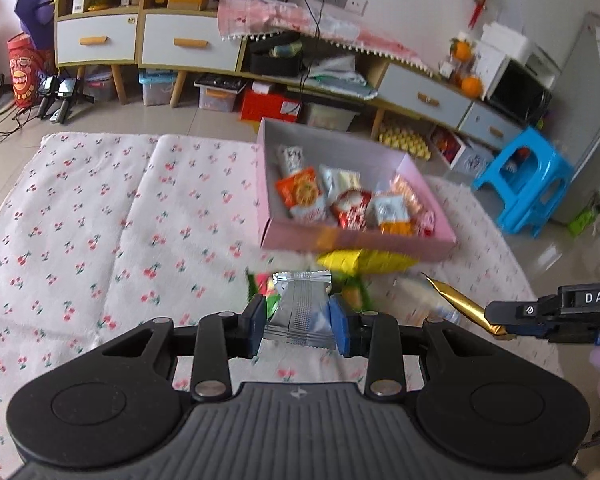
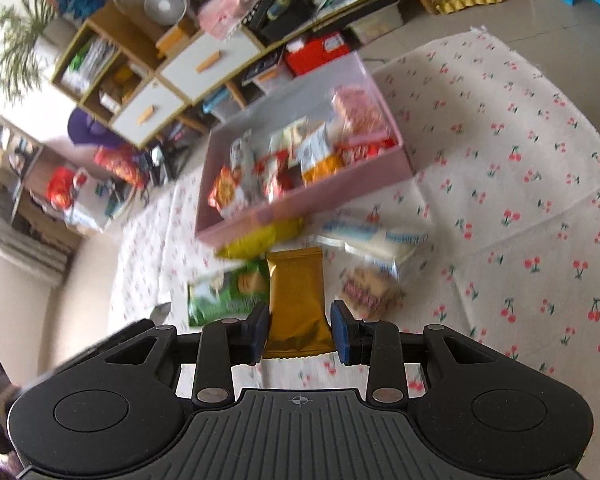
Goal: Organize snacks
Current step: 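Carry both held snacks into the pink box and open both tools, then withdraw both tools from the box toward the remaining snacks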
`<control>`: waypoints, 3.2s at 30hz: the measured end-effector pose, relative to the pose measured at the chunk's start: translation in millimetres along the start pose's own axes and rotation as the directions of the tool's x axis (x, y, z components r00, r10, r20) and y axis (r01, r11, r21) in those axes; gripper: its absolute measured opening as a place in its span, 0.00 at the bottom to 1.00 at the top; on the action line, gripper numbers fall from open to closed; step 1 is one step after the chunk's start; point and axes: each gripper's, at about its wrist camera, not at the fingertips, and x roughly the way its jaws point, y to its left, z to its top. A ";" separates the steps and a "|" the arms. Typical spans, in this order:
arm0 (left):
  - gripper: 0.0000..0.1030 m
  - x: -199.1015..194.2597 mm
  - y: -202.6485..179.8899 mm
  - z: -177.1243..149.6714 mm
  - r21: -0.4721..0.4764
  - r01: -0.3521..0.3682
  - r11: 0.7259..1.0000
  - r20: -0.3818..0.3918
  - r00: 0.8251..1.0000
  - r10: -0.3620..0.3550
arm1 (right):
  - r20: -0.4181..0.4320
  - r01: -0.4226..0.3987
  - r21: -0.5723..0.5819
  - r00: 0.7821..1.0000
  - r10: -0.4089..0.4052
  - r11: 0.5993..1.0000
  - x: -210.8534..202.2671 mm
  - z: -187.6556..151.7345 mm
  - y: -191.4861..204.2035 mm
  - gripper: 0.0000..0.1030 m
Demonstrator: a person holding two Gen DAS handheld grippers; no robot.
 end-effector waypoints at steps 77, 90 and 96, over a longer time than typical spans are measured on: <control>0.97 43.1 -52.8 46.2 0.159 -0.053 0.986 0.048 0.998 0.046 | 0.177 0.076 -0.043 0.982 -0.067 0.996 12.8 54.6 -3.5 0.85; 0.99 35.0 -41.2 5.2 0.260 -0.079 0.962 0.039 0.997 0.072 | 0.082 0.098 -0.096 0.993 -0.090 0.991 8.2 14.2 -19.8 0.90; 0.99 39.8 -32.1 -7.5 0.322 -0.080 0.943 0.019 0.997 0.078 | 0.088 0.117 -0.136 0.991 -0.105 0.984 6.2 6.0 -21.4 0.90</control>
